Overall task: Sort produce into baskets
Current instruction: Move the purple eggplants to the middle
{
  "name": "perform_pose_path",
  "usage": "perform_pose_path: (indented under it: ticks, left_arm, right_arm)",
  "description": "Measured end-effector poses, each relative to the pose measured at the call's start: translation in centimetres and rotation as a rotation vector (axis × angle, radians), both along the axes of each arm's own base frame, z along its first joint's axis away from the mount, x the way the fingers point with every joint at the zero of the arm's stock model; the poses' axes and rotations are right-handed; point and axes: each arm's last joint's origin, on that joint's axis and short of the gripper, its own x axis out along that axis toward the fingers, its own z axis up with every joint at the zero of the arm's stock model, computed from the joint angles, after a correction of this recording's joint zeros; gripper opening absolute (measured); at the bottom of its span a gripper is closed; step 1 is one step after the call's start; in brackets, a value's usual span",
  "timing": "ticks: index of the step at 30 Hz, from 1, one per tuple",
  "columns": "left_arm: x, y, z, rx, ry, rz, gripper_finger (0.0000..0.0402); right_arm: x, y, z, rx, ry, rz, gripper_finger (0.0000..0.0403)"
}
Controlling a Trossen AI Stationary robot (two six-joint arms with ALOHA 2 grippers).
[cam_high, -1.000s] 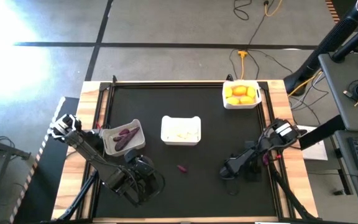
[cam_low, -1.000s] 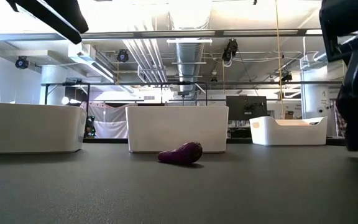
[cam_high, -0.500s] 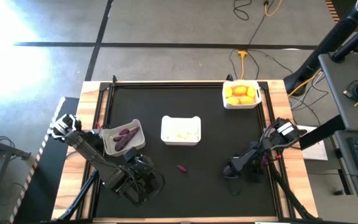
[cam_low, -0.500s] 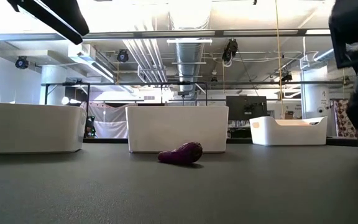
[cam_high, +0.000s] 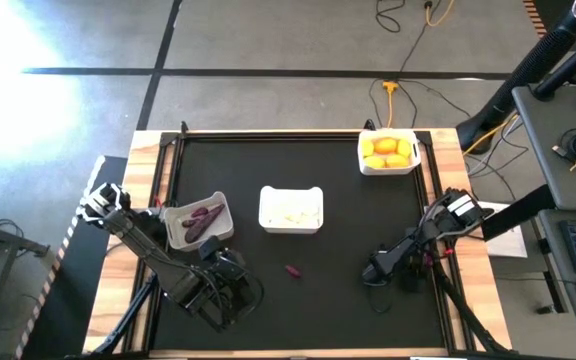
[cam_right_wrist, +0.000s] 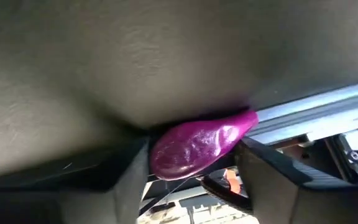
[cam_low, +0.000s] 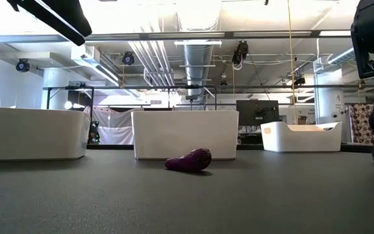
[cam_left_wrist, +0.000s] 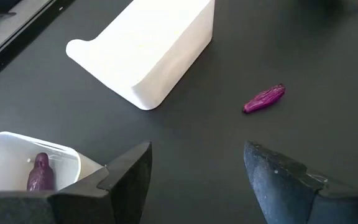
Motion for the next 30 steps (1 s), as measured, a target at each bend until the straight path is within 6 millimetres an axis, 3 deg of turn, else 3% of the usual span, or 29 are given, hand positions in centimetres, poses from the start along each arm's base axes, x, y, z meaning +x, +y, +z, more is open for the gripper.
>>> perform_pose_path:
  ticks: [5,10,13,17,22,25,30]
  left_arm:
    - [0.0,0.0,0.0,0.002,-0.001,0.0,0.0237]
    - [0.0,0.0,0.0,0.014,-0.011,0.001,0.0237]
    - [0.0,0.1,0.1,0.022,-0.018,0.003,0.0237]
    - [0.1,0.2,0.1,0.029,-0.017,0.002,0.0237]
    - [-0.6,0.4,0.5,-0.007,0.04,-0.004,0.0237]
    - [-1.2,-0.2,0.5,-0.055,0.073,-0.018,0.0237]
    - [-2.3,-1.5,-0.1,-0.096,0.081,-0.018,0.0237]
  right_arm:
    - [1.3,0.5,1.0,-0.055,-0.021,0.026,0.017]
    - [5.8,2.7,4.3,-0.093,-0.209,0.038,0.0115]
    - [9.6,4.4,6.9,-0.075,-0.457,0.028,0.0097]
    - [15.3,6.5,10.7,0.023,-0.933,0.055,0.0091]
    - [20.8,7.4,14.8,0.166,-1.453,0.165,0.0092]
    - [22.7,6.9,14.3,0.182,-1.554,0.219,0.0093]
    - [24.5,5.7,9.7,0.18,-1.435,0.211,0.0093]
